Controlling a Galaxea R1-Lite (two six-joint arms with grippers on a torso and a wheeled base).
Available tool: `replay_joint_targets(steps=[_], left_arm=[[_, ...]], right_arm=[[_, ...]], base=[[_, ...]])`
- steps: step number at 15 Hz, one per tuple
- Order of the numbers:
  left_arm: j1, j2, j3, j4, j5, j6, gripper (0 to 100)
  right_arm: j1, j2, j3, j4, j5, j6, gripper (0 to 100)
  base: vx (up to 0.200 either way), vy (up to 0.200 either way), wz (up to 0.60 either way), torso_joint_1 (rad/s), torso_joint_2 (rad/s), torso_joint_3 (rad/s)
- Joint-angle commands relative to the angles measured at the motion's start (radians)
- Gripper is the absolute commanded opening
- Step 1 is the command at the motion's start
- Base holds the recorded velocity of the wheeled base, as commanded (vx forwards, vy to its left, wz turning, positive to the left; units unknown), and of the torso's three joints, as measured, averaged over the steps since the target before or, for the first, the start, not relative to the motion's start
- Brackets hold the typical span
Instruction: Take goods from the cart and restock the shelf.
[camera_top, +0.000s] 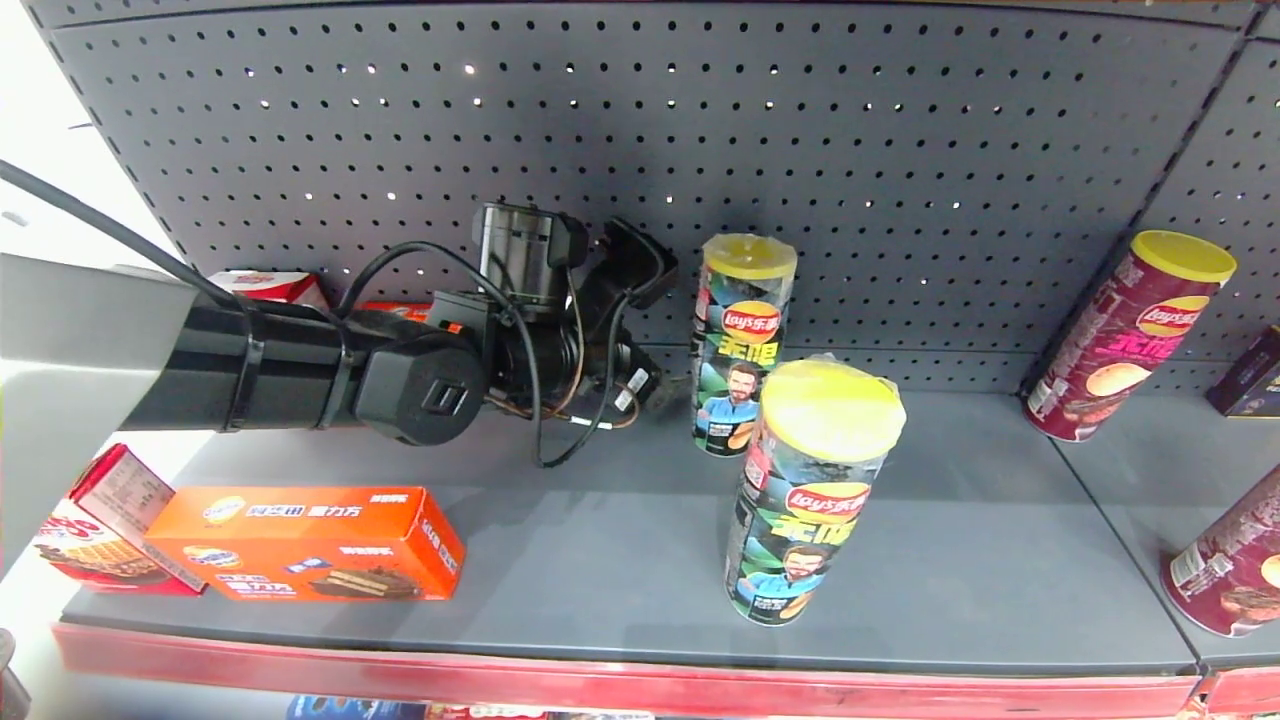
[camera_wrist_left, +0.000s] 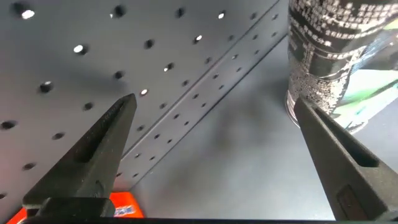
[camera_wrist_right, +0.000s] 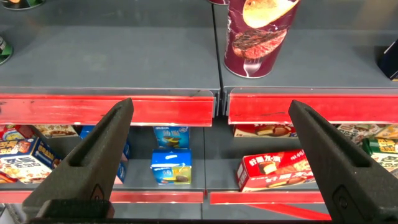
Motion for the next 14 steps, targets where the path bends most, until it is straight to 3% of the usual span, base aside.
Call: replay_joint_targets(steps=[1,14], left_arm=[[-0.003,0.012,-0.001,-0.001,0.000,0.000,100],[0.009,0.004,-0.018,-0.002,-0.001,-0.006,100]], right_arm=[[0.000,0.001,0.000,0.000,0.000,0.000,100],[0.000,0.001,0.000,0.000,0.000,-0.001,100]], base=[[0.000,0.000,0.00,0.000,0.00,0.000],[0.000,0.000,0.00,0.000,0.00,0.000]])
